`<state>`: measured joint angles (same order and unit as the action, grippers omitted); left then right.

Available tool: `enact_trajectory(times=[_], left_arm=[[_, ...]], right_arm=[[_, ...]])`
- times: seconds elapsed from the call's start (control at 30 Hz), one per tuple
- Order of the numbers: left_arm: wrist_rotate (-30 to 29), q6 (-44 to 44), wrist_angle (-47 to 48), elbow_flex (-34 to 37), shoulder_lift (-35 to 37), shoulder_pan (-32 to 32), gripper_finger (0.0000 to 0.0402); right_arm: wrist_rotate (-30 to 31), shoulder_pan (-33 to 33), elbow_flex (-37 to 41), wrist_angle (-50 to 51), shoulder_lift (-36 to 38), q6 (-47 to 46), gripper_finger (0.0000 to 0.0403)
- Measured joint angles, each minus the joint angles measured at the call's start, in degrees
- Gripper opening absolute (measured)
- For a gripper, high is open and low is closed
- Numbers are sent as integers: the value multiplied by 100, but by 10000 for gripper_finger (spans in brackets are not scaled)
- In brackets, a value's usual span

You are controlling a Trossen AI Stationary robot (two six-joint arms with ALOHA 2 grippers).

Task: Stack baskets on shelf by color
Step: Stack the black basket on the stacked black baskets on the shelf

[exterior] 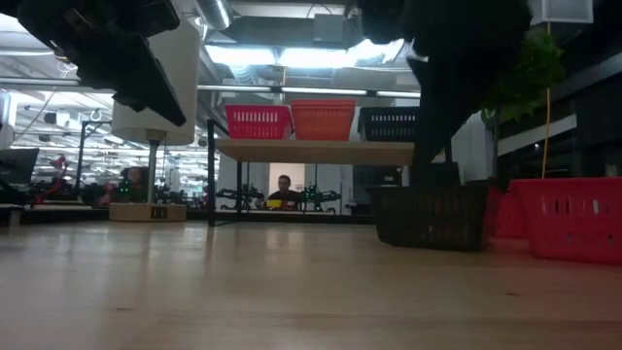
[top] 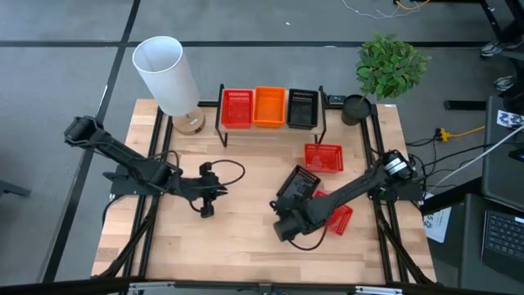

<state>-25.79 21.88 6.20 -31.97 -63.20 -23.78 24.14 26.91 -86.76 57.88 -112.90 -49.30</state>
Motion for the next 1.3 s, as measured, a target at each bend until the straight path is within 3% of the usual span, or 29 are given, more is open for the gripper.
enact_trajectory(times=[0.77, 0.87, 1.0, 1.3], left_arm=[[-14, -6, -280, 0, -4, 40, 43], [-14, -10, -281, 0, -4, 40, 43], [-14, -12, -280, 0, -11, 40, 43], [-21, -12, -280, 0, -11, 38, 43]], right_arm=[[-43, -358, 0, 82, -936, 35, 141], [-109, -352, 0, 78, -990, 35, 104], [-135, -345, 0, 74, -990, 138, 15], [-146, -4, -426, 72, -679, 524, 2]])
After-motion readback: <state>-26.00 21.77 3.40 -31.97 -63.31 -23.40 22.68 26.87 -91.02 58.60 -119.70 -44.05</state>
